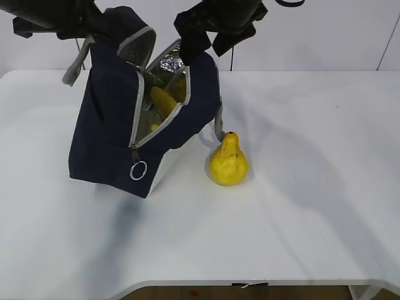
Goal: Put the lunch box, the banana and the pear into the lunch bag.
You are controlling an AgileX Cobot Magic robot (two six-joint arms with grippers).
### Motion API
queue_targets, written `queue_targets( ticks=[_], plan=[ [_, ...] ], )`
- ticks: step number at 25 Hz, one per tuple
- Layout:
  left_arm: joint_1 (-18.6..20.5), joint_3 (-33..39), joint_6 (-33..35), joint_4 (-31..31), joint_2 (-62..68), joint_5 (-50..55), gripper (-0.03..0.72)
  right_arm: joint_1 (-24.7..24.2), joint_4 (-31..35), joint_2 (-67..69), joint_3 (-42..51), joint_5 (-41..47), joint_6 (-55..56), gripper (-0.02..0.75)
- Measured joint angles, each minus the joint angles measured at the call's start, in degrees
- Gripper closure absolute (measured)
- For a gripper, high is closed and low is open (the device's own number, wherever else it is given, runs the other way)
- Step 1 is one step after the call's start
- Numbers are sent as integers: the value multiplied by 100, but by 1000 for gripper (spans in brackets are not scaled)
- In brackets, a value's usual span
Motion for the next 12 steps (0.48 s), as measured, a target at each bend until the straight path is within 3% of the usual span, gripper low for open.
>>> queue_targets(
  ticks=[6,12],
  plan=[
    [0,0,-2,360,0,70,693,0,-670,-11,-76,309,302,158],
    [0,0,-2,638,0,170,693,0,-788,-315,379,315,454,158]
  ],
)
